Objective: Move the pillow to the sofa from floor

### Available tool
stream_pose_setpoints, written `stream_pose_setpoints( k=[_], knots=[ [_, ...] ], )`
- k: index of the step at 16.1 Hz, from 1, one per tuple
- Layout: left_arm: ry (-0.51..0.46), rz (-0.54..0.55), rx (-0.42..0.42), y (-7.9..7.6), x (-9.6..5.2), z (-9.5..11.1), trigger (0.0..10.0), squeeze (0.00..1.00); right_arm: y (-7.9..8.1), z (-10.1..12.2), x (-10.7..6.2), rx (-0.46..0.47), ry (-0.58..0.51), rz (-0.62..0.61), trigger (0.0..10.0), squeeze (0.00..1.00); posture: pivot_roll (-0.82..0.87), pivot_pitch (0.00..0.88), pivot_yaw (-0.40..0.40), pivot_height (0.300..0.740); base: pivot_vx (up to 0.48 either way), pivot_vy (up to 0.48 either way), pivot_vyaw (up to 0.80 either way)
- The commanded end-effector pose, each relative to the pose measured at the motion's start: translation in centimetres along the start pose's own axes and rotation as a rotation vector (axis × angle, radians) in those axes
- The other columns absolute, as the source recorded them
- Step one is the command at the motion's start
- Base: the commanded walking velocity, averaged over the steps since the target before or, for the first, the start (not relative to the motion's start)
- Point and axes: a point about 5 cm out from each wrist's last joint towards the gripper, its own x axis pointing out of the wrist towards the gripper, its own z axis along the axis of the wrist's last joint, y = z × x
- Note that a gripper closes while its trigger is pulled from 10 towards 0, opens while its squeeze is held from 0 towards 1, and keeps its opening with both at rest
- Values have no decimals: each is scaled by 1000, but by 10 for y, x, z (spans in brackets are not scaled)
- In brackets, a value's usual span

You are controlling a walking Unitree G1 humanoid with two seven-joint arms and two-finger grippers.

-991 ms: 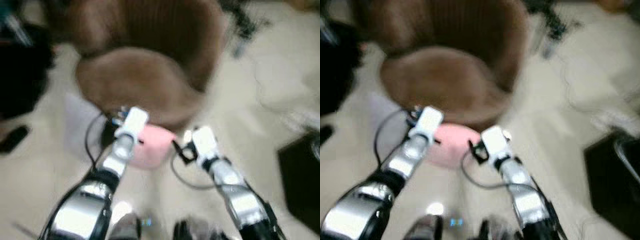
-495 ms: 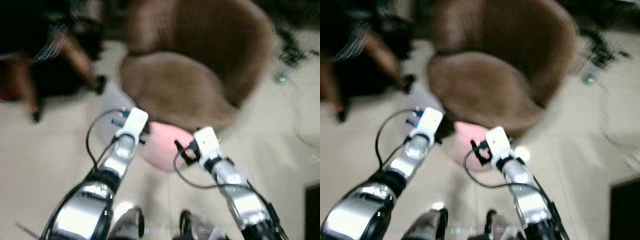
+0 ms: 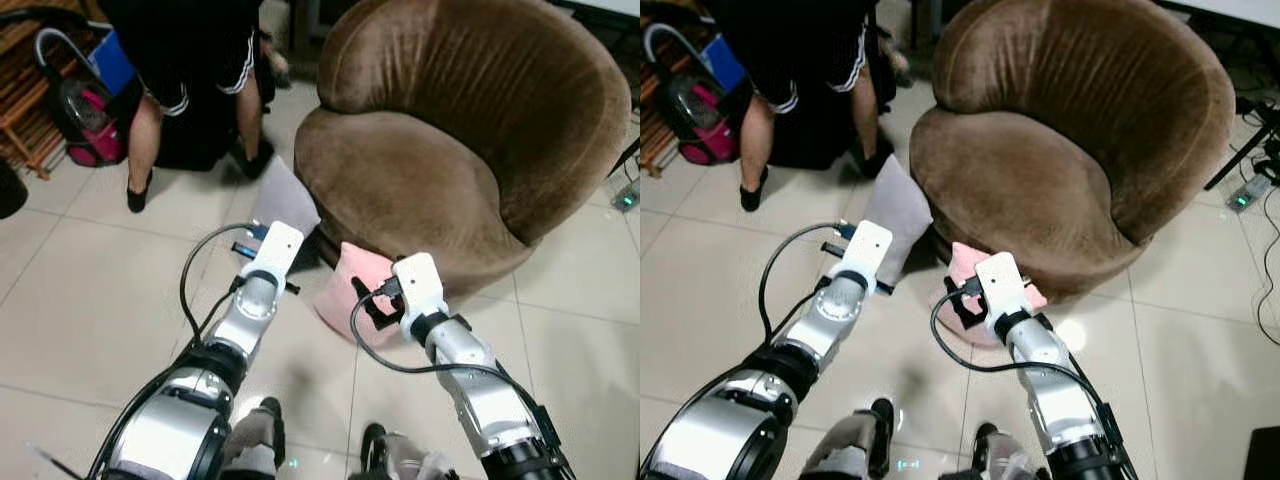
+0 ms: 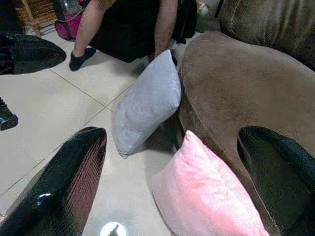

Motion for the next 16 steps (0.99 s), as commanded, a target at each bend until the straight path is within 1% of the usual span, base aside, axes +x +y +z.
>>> stream_pose_setpoints(
  k=[1, 4, 5, 6, 11, 16],
  knots=[
    [1, -28, -4, -6, -1, -2, 0, 0, -4, -4, -5, 16, 15, -22, 10000, 0, 40, 212, -74, 740, 0, 0, 0],
    [10, -12, 10, -5, -1, -3, 0, 0, -4, -4, -5, 15, 17, -24, 10000, 0, 39, 215, -76, 740, 0, 0, 0],
    [4, -14, -9, -5, -1, -2, 10000, 1000, -5, -3, -5, 16, 17, -23, 10000, 0, 39, 215, -76, 740, 0, 0, 0],
    [-2, -20, -25, -4, -1, 0, 10000, 1000, -5, -3, -5, 17, 17, -23, 10000, 0, 38, 216, -76, 740, 0, 0, 0],
    [-27, -27, 1, -7, 0, 6, 10000, 1000, -7, -1, -4, 16, 12, -29, 10000, 0, 32, 217, -80, 740, 0, 0, 0],
    [-40, -36, 8, -10, 0, 8, 10000, 1000, -9, -1, -3, 8, 16, -30, 10000, 0, 31, 216, -88, 740, 0, 0, 0]
  ],
)
